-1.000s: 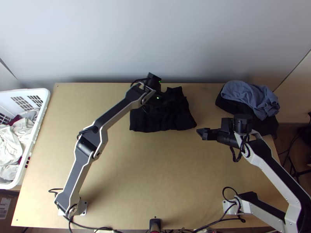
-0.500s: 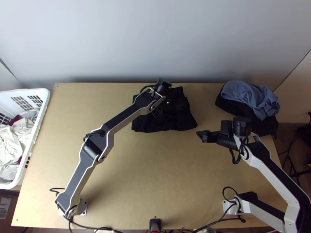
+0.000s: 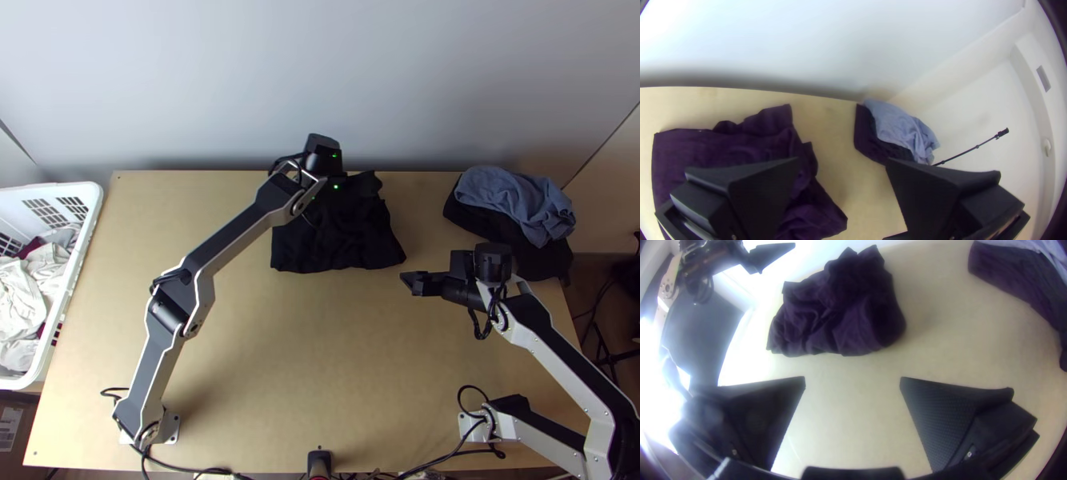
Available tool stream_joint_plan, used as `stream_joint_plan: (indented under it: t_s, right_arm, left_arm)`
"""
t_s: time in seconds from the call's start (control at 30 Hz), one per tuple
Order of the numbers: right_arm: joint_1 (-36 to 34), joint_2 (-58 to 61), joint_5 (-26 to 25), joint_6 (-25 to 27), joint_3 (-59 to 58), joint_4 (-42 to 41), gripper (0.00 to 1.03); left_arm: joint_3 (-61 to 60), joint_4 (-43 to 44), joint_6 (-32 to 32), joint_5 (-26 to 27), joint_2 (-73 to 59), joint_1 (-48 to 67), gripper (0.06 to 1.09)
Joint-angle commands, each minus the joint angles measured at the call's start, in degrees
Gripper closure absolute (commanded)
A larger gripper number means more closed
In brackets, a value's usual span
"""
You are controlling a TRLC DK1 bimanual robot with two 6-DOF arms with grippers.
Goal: Fold the t-shirt
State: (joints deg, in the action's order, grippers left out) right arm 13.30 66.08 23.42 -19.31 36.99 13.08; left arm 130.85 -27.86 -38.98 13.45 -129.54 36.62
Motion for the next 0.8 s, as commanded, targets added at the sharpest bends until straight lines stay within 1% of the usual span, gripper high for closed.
stream_joint_plan:
  t_s: [0.0,0.13,0.23,0.37,0.53,0.63,0.77]
  right_arm:
    - [1.0,0.2,0.0,-0.3,0.2,-0.4,0.04]
    - [1.2,0.1,0.3,-0.2,0.4,-0.4,0.04]
    - [1.7,0.3,0.3,-0.3,1.1,-0.5,0.04]
    - [2.3,1.1,0.4,-0.5,2.6,-0.5,0.04]
    - [2.3,1.3,0.4,-0.5,3.6,-0.2,0.04]
    - [2.3,1.3,0.4,-0.4,3.4,0.1,0.04]
    - [2.1,1.5,0.4,-0.2,2.8,0.1,0.04]
  left_arm:
    - [-1.0,-5.6,4.6,-0.1,2.1,-5.2,0.15]
    - [-3.8,-12.0,11.5,-0.1,1.7,-9.1,0.15]
    - [-4.7,-15.6,14.0,-0.2,0.2,-11.2,0.15]
    - [-4.7,-17.1,14.1,-0.1,-1.4,-12.4,0.15]
    - [-4.7,-19.0,14.8,0.2,-1.8,-10.7,0.15]
    - [-4.7,-20.1,15.8,1.0,-1.9,-9.5,0.15]
    - [-4.6,-20.7,15.8,3.2,-1.2,-8.2,0.15]
